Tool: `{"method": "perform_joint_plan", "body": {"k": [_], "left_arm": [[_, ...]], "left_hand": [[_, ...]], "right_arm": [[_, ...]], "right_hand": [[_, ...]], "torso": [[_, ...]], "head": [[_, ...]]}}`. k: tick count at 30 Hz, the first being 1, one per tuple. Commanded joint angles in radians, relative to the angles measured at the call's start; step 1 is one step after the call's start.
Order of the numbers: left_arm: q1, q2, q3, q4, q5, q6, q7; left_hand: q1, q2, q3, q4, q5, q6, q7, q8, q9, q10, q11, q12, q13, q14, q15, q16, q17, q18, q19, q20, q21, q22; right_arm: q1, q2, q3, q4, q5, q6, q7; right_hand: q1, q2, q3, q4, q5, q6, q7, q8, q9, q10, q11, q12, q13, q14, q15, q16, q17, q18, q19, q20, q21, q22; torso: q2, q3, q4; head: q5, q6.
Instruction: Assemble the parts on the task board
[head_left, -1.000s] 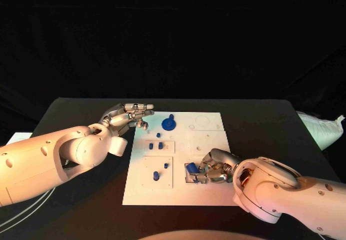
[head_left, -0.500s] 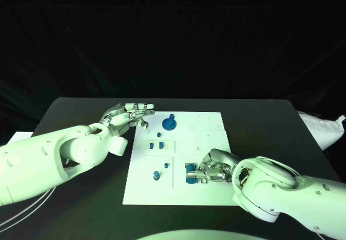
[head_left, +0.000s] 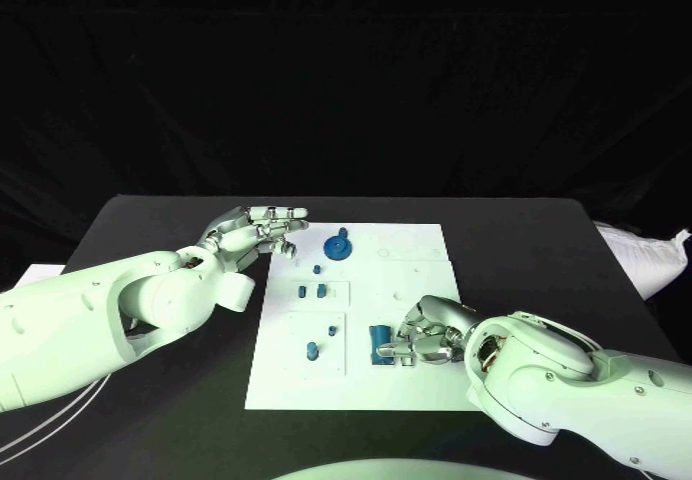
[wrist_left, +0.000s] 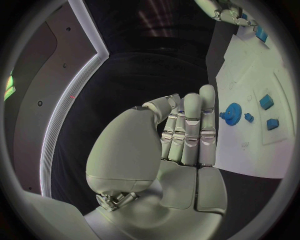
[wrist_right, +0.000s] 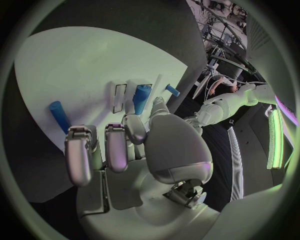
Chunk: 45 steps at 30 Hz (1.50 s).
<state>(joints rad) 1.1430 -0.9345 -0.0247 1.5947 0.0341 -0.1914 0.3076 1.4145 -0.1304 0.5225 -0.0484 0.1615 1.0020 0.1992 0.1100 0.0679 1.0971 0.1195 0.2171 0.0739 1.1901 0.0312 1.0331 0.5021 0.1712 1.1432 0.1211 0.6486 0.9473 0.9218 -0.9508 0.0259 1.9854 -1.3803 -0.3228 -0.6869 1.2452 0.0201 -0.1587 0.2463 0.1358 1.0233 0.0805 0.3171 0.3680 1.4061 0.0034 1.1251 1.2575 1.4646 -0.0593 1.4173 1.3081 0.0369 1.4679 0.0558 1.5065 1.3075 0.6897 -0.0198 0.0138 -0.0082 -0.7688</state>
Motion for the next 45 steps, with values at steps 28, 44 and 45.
{"method": "perform_joint_plan", "body": {"k": [28, 44, 45], "left_arm": [[-0.001, -0.002, 0.000, 0.003, -0.002, 0.018, 0.005], [-0.001, 0.001, 0.000, 0.007, -0.002, 0.024, 0.005], [-0.001, 0.001, 0.000, 0.007, -0.002, 0.024, 0.005]], "left_hand": [[-0.002, -0.001, 0.002, -0.005, 0.005, -0.008, 0.001, 0.003, 0.000, -0.008, 0.001, 0.003, -0.001, -0.005, -0.005, 0.001, -0.001, 0.012, -0.005, 0.001, 0.003, 0.001], [-0.002, -0.001, 0.002, -0.005, 0.005, -0.008, 0.001, 0.003, 0.000, -0.008, 0.001, 0.003, -0.001, -0.005, -0.005, 0.001, -0.001, 0.012, -0.005, 0.001, 0.003, 0.001], [-0.002, 0.000, 0.002, -0.005, 0.005, -0.008, 0.001, 0.003, 0.000, -0.008, 0.001, 0.004, -0.001, -0.005, -0.005, 0.001, -0.001, 0.012, -0.005, 0.001, 0.003, 0.001]], "right_arm": [[0.008, -0.094, 0.004, 0.033, -0.121, -0.053, 0.005], [0.027, -0.221, 0.000, 0.036, -0.221, 0.073, -0.040], [0.026, -0.221, 0.000, 0.034, -0.223, 0.075, -0.041]], "right_hand": [[0.107, 0.035, 0.031, -0.051, 0.026, -0.028, 0.003, -0.025, 0.004, 0.017, -0.002, 0.014, 0.022, 0.063, -0.007, 0.008, 0.020, -0.015, 0.044, -0.013, 0.007, 0.192], [0.100, 0.038, 0.032, -0.027, 0.051, -0.022, 0.017, -0.072, -0.036, 0.012, 0.012, 0.002, 0.020, 0.063, 0.008, 0.011, 0.025, -0.015, 0.044, 0.004, 0.007, 0.194], [0.098, 0.038, 0.031, -0.026, 0.051, -0.020, 0.017, -0.073, -0.036, 0.013, 0.012, 0.003, 0.021, 0.063, 0.007, 0.011, 0.026, -0.015, 0.045, 0.004, 0.008, 0.195]], "torso": [[-0.001, -0.0010, -0.0032], [0.000, 0.0003, -0.0064], [0.000, -0.0005, -0.0051]], "head": [[-0.018, 0.005], [-0.035, 0.005], [-0.036, 0.004]]}}
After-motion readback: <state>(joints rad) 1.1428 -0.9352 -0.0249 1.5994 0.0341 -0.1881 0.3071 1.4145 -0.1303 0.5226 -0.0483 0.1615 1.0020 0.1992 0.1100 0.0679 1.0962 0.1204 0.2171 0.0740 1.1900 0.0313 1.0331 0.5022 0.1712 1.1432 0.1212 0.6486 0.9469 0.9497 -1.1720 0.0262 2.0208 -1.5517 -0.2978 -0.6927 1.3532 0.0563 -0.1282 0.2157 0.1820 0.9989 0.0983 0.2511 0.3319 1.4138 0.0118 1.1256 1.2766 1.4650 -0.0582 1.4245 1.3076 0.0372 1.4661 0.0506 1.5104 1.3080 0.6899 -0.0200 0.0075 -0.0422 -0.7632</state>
